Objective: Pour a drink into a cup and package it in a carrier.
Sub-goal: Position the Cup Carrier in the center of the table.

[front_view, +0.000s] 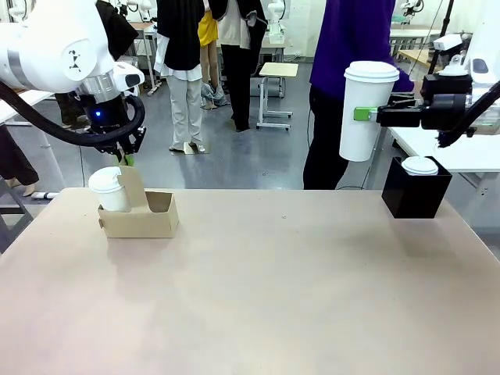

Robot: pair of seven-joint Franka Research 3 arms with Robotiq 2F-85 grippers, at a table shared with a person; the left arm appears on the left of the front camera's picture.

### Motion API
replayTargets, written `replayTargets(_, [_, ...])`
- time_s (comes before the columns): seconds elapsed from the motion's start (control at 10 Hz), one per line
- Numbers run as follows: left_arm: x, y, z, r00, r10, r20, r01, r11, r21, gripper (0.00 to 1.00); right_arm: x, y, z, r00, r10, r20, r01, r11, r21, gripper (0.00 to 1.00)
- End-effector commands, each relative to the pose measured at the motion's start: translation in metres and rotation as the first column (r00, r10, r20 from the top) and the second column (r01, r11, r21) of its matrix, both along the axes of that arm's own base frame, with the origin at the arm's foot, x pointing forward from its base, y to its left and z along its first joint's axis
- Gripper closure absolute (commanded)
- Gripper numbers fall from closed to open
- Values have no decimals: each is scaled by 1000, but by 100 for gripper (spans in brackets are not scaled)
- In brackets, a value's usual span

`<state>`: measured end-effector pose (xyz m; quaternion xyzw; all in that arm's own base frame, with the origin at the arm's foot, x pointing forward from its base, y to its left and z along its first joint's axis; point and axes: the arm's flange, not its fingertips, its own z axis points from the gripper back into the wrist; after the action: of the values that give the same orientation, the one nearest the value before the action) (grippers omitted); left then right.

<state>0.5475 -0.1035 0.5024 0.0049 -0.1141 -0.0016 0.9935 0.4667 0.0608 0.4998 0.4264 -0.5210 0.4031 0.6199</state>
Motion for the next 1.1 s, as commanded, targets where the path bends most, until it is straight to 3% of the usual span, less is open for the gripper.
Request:
replayTargets(0.0, [5,-5,1,999,29,20,-30,999,22,100,-1,1,5,1000,2,8,-2,1000,1,19])
replayTargets(0.1, [6,-5,1,998,38,40,-41,997,60,100,-1,1,5,1000,2,8,-2,1000,1,19])
replayTargets(0.2, [8,-6,1,1000,17,-9,-16,1000,20,100,-1,1,5,1000,2,8,-2,1000,1,19])
replayTargets(0.5, [1,-1,-1,1000,6,8,-6,1000,14,100,-1,1,5,1000,2,8,-2,1000,1,19])
replayTargets(0.6, [2,-2,-2,1000,5,5,-5,1000,16,96,-1,1,5,1000,2,8,-2,1000,1,19])
replayTargets(0.8, [-19,-6,30,992,125,16,-125,992,14,98,-1,1,5,1000,2,8,-2,1000,1,19])
replayTargets(1.0, [-51,-27,68,983,177,48,-177,984,-6,98,-1,1,5,1000,2,8,-2,1000,1,19])
